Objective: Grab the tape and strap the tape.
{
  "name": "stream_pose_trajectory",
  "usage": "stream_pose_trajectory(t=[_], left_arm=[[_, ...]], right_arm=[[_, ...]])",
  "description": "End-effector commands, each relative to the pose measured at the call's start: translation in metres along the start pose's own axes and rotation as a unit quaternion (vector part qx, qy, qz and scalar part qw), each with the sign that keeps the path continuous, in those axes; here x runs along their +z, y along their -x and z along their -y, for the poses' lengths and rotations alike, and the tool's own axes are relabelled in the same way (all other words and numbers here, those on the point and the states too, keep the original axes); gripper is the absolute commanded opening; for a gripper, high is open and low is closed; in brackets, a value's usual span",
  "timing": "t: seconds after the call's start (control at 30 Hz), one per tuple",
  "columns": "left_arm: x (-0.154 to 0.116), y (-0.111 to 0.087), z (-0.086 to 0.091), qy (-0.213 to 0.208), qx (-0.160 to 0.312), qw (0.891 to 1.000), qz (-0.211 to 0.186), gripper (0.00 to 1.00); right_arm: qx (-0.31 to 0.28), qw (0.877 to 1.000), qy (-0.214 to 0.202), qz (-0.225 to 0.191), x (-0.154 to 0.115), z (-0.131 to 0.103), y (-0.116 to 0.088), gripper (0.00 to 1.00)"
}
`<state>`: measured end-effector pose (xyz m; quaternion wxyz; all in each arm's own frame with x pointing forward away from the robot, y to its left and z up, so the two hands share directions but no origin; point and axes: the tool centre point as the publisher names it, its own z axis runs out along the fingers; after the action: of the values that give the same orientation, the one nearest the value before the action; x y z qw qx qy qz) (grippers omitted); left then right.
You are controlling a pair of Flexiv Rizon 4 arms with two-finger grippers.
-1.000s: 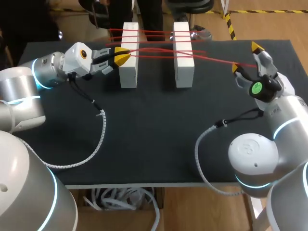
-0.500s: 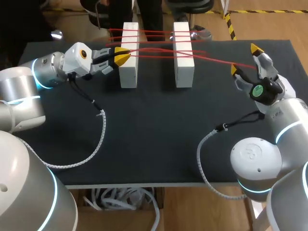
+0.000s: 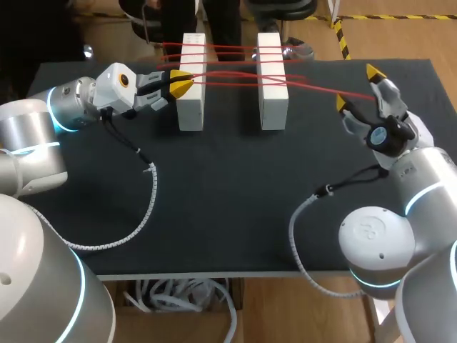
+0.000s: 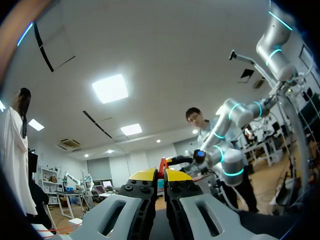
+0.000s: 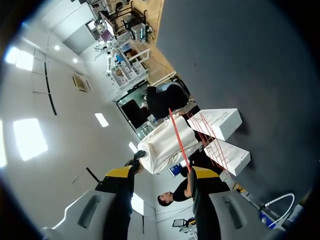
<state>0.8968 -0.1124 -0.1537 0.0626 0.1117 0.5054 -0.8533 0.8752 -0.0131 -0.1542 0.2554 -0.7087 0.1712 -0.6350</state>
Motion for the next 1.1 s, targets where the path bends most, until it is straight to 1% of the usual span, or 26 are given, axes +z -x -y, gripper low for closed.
stream_pose_trajectory(t=[0.03, 0.07, 0.1, 0.17, 0.43, 0.57, 0.6, 0.63, 0.67, 1.1], left_arm=[[0.0002, 0.0, -0.0002, 0.0, 0.0, 1.0, 0.0, 0.0], [0.0002, 0.0, -0.0002, 0.0, 0.0, 1.0, 0.0, 0.0], [0.0002, 0.0, -0.0002, 0.0, 0.0, 1.0, 0.0, 0.0], [0.0002, 0.0, -0.0002, 0.0, 0.0, 1.0, 0.0, 0.0], [0.0002, 0.0, -0.0002, 0.0, 0.0, 1.0, 0.0, 0.0], [0.0002, 0.0, -0.0002, 0.0, 0.0, 1.0, 0.0, 0.0], [0.0002, 0.0, -0.0002, 0.0, 0.0, 1.0, 0.0, 0.0], [0.0002, 0.0, -0.0002, 0.0, 0.0, 1.0, 0.0, 0.0], [0.0002, 0.0, -0.0002, 0.0, 0.0, 1.0, 0.0, 0.0], [0.0002, 0.0, -0.0002, 0.0, 0.0, 1.0, 0.0, 0.0]], right_arm=[[0.001, 1.0, 0.002, -0.01, 0.0074, 0.0058, 0.0078, 0.47], [0.002, 1.0, 0.0, -0.011, 0.0079, 0.0064, 0.008, 0.47], [0.002, 1.0, 0.0, -0.011, 0.0084, 0.0069, 0.0082, 0.4], [0.002, 1.0, -0.001, -0.012, 0.0088, 0.0071, 0.0084, 0.36], [-0.001, 1.0, -0.001, -0.01, 0.009, 0.005, 0.0101, 0.45], [0.0, 1.0, -0.001, -0.012, 0.0104, 0.0064, 0.0099, 0.41], [0.0, 1.0, -0.002, -0.012, 0.0106, 0.0068, 0.0099, 0.31], [0.0, 1.0, -0.002, -0.013, 0.0111, 0.0073, 0.0102, 0.13], [0.0, 1.0, -0.003, -0.013, 0.0113, 0.0075, 0.0103, 0.0], [-0.011, 0.999, -0.005, -0.029, 0.0138, 0.0109, 0.0078, 0.0]])
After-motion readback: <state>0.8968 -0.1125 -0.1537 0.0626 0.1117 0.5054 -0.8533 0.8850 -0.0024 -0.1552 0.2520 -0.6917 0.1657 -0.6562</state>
